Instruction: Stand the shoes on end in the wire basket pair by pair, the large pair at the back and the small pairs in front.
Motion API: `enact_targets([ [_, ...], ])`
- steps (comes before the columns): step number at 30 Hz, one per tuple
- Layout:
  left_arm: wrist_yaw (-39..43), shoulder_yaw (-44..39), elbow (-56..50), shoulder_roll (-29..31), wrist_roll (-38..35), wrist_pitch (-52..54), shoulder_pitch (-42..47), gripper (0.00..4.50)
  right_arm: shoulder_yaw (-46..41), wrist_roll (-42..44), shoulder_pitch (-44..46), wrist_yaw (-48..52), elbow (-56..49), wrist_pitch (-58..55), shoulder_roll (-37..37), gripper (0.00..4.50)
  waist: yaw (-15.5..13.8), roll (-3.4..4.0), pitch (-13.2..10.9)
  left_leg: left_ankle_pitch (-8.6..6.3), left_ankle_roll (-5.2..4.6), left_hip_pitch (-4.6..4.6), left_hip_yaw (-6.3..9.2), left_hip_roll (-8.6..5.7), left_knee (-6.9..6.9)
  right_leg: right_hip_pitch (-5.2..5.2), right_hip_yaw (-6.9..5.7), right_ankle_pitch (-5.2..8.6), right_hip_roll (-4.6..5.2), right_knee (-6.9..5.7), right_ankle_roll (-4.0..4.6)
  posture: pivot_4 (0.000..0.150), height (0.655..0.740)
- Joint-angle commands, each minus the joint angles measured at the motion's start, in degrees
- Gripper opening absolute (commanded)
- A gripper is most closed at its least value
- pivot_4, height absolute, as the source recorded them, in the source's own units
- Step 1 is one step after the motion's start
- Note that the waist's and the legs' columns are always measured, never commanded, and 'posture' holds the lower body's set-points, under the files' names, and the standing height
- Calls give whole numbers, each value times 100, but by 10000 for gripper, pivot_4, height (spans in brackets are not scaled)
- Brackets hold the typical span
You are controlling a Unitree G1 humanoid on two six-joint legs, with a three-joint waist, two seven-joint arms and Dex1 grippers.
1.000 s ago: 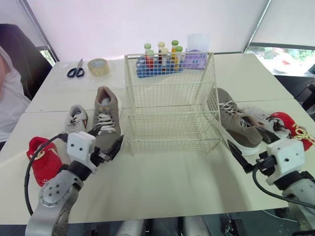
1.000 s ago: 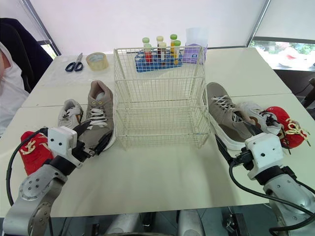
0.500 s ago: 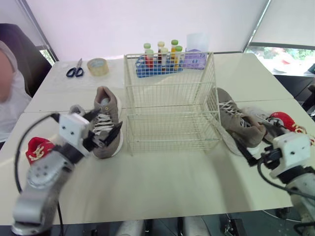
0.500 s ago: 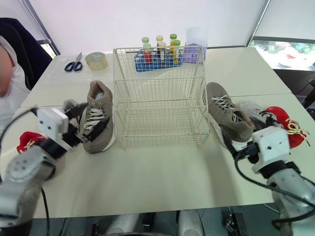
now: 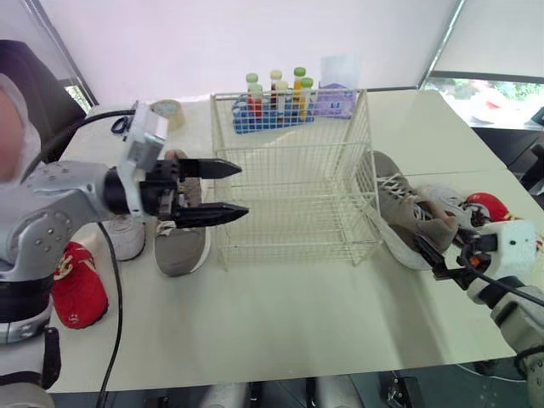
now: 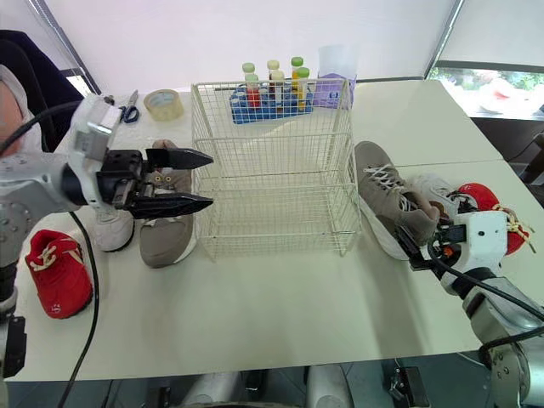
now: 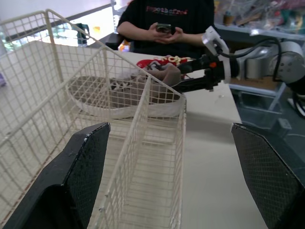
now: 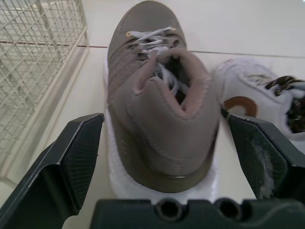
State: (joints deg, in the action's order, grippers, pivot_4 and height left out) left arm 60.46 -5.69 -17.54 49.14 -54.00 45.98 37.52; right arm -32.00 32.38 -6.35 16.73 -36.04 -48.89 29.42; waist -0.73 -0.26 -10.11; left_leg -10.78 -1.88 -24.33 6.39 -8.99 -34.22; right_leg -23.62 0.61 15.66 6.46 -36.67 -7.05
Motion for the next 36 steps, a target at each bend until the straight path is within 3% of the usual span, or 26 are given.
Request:
enact_targets([
  [1, 202, 175, 28, -113, 164, -139, 215, 41572, 19, 75, 250, -135, 182, -150, 44, 45000, 2, -1, 0, 0, 0, 0, 0, -1, -2, 4, 0, 0, 0, 6, 1, 1500, 7400],
  [7, 381, 340, 115, -226, 586, -396, 244, 41572, 95, 189, 769, -60, 776, -424, 196, 45000, 7, -1, -1, 1, -1, 0, -2, 0, -3, 6, 0, -6, -1, 14, -7, 1500, 7400],
  [10, 400, 396, 121, -279, 737, -493, 271, 42305, 143, 224, 859, 4, 871, -521, 255, 37216, 5, -2, 0, 1, -1, 0, -1, 0, -3, 6, 0, -11, -1, 14, -15, 1500, 7400],
  [17, 327, 441, 216, -518, 1001, -638, 404, 42305, 25, 333, 980, -73, 707, -531, 232, 7041, 16, -6, 2, 2, -1, 2, -1, 0, -5, 10, 0, -12, -2, 14, -14, 1500, 7400],
  [19, 287, 430, 281, -593, 1049, -670, 451, 42305, -85, 417, 991, -13, 576, -541, 332, 2021, 6, -6, 2, 2, -1, 2, -1, 0, -5, 9, 0, -13, -2, 13, -15, 1500, 7400],
  [29, 202, 421, 852, -1063, 1177, -709, 1045, 42305, -1138, 1302, 2383, -170, 438, -1214, 1654, 1812, -1, 12, -11, 9, -12, -8, -2, -1, -13, 3, -2, -15, 0, 9, -18, 1500, 7400],
  [36, 295, 267, 1591, -1322, 966, -429, 1634, 42305, -1013, 1329, 3446, 176, 479, -878, 2906, 1812, 5, 12, -12, 9, -16, -13, -2, -2, -15, -4, -6, -16, 4, 2, -20, 1500, 7400],
])
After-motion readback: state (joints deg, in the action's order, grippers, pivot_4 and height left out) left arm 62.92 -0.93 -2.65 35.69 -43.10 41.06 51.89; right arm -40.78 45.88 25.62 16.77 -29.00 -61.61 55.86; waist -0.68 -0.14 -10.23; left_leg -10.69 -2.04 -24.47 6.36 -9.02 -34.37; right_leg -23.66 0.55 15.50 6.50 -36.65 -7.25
